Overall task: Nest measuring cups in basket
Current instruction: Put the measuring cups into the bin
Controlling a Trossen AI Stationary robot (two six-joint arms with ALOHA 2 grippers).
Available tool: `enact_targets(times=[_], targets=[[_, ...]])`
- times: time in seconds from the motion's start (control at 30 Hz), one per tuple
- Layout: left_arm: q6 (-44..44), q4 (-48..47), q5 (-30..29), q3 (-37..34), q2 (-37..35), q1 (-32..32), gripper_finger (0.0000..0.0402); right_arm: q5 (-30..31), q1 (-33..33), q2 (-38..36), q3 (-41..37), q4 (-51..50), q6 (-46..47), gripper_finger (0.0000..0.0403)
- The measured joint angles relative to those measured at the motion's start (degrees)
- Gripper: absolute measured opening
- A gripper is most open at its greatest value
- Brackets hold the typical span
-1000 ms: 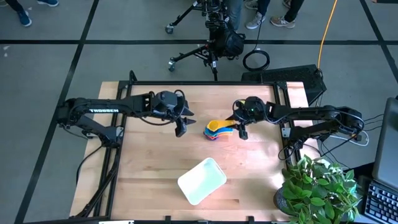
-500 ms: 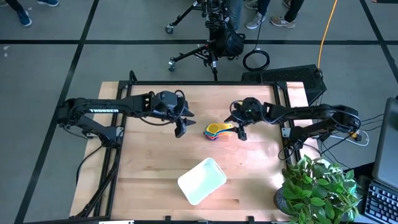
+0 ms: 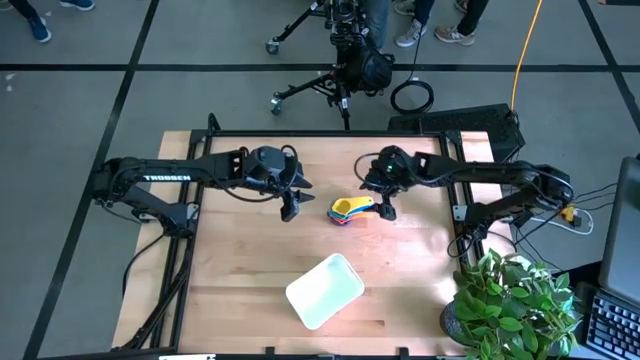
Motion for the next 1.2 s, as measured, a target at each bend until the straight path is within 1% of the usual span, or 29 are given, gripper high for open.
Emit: enact_targets(times=[0.07, 0.13, 0.23, 0.5, 0.9, 1.13, 1.2], targets=[[0.0, 0.0, 0.2, 0.0, 0.0, -0.1, 0.0168, -0.1, -0.1, 2.5, 2.4, -4.4, -1.7, 0.0350], [0.0, 0.0, 0.3, 0.0, 0.0, -0.2, 0.0168, -0.6, -0.3, 5.1, 4.2, -6.3, -3.0, 0.0352], [-0.1, 0.0, 1.0, 0.0, 0.0, -0.6, 0.0168, -2.9, -0.9, 8.1, 6.1, -7.2, -3.6, 0.0352], [0.0, 0.0, 1.5, 0.0, 0.0, -2.5, 0.0168, -3.0, -1.6, 12.9, 9.8, -8.7, -3.9, 0.0353], [0.5, -0.3, 1.5, 0.0, 0.0, -3.3, 0.0168, -3.0, -1.4, 16.5, 10.0, -10.4, -4.5, 0.0353], [0.5, -1.0, 1.4, 0.0, 0.0, -3.3, 0.0168, -2.6, 0.9, 17.6, 10.0, -9.7, -3.3, 0.0353], [0.5, -1.0, 1.4, 0.0, 0.0, -3.3, 0.0168, -1.0, 2.0, 17.5, 10.0, -9.1, -2.4, 0.0353]])
